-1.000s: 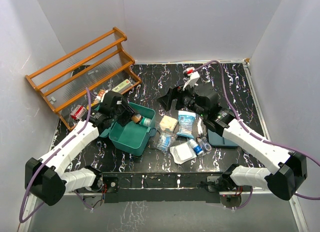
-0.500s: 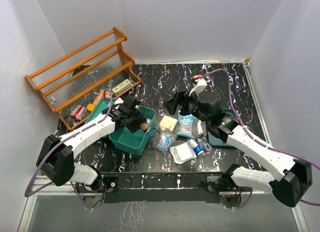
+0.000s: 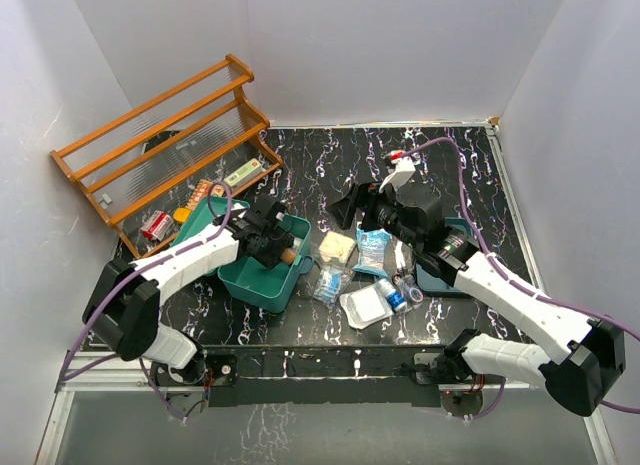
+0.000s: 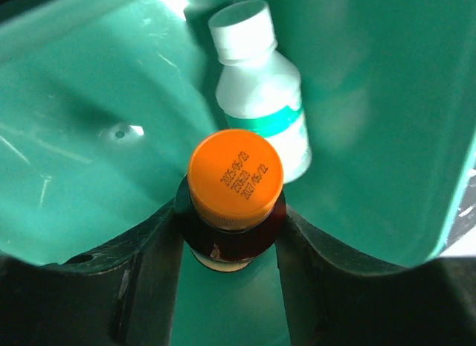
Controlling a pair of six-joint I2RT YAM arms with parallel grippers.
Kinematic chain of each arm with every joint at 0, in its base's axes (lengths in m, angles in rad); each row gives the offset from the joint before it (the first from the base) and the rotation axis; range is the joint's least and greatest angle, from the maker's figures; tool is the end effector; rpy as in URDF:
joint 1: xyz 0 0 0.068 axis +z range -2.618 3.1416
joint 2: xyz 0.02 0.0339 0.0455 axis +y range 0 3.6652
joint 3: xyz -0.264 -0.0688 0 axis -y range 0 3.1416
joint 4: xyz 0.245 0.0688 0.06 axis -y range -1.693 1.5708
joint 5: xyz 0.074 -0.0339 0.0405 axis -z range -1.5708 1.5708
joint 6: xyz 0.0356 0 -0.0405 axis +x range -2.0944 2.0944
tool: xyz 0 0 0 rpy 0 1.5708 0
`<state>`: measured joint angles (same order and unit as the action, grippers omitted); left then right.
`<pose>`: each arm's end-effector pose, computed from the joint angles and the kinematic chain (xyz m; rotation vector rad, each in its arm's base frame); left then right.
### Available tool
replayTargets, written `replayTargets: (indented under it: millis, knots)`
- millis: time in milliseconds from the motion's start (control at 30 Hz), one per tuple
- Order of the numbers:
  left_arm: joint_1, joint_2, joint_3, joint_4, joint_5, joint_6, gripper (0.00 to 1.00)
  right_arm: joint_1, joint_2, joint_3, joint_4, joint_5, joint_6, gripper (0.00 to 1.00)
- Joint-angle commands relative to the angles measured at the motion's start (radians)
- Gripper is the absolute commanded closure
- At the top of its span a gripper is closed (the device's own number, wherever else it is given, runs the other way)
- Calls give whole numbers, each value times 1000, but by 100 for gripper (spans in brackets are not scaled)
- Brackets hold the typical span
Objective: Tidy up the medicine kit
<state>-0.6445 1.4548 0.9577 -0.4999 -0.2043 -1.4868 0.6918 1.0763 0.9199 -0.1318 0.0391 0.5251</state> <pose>0.2382 -0.1700 0.2202 -1.1505 2.3734 -0.5499 0.1943 0.1591 0.3358 -0.1331 1.9334 0.7958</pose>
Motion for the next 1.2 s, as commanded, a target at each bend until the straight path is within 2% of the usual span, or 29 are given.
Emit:
replayTargets:
  millis: [0,133,333,500,600,767,1167]
  knots:
    - [-4,26,28,-28,5,-39,53,-2,-3,11,41,20,-4,16]
    - [4,36,-14,36,63,-43,49,-2,-7,12,40,22,-5,16]
    - [18,62,13,20,63,1,39,-2,-21,-5,52,35,-1,16]
    - [28,82,13,29,79,25,39,-2,-29,-3,52,48,4,16]
    - [29,81,16,42,89,47,42,-2,-36,-2,48,55,4,16]
    - [31,21,11,40,108,30,43,-3,-45,-6,45,77,13,17]
    - [31,-126,99,-147,-17,107,35,-4,-56,4,-4,282,98,16]
